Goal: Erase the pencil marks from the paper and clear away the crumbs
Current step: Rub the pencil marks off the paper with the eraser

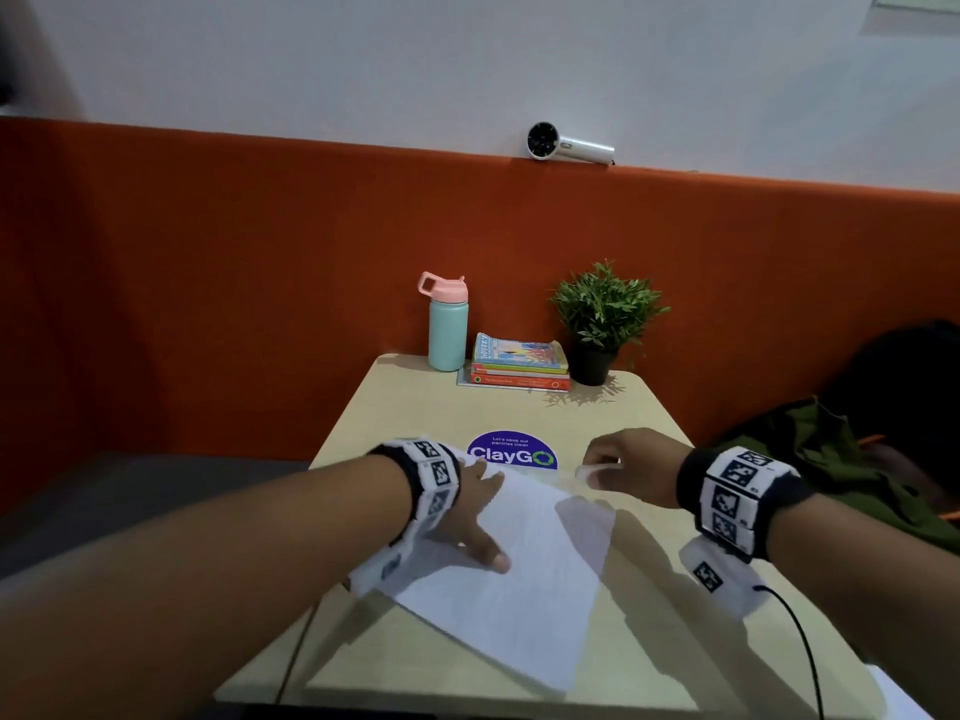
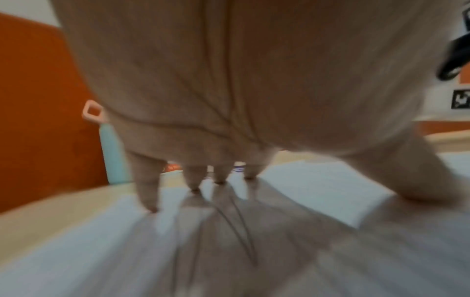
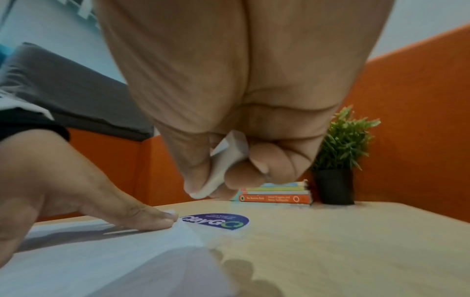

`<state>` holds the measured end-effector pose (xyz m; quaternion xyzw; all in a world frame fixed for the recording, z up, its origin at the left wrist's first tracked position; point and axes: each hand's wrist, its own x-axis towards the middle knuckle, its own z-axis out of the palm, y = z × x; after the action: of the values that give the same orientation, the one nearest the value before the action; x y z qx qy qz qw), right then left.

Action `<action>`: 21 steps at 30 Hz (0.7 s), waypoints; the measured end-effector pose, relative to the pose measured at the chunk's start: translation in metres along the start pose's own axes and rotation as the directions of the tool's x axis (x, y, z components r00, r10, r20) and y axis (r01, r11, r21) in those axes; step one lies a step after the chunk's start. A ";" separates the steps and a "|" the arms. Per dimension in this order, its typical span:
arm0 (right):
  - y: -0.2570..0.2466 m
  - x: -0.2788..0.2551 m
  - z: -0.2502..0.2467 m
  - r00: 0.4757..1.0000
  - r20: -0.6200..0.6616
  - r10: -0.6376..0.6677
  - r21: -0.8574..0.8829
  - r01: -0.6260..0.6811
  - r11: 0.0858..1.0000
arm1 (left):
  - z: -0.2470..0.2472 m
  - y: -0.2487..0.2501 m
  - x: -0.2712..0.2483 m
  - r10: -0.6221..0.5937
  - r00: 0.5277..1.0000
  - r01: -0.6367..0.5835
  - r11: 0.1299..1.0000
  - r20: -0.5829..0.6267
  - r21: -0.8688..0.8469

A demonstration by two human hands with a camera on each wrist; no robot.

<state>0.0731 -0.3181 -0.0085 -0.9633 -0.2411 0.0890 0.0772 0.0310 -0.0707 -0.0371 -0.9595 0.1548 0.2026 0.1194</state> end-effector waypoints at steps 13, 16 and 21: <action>-0.057 0.022 0.011 0.989 0.111 -0.100 -0.263 0.126 0.956 | 0.000 0.009 -0.003 0.010 1.000 -0.010 0.999 0.003 0.049; -0.074 0.010 0.024 0.968 0.192 -0.161 -0.290 0.213 0.933 | 0.003 0.003 0.001 0.036 0.999 -0.036 0.998 -0.004 0.041; -0.068 0.013 0.017 0.971 0.191 -0.146 -0.295 0.199 0.935 | 0.008 0.000 0.005 0.026 0.999 -0.027 0.999 0.032 0.021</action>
<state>0.0503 -0.2507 -0.0133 -0.9277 -0.3414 0.1226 -0.0888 0.0329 -0.0698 -0.0461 -0.9528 0.1678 0.2176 0.1295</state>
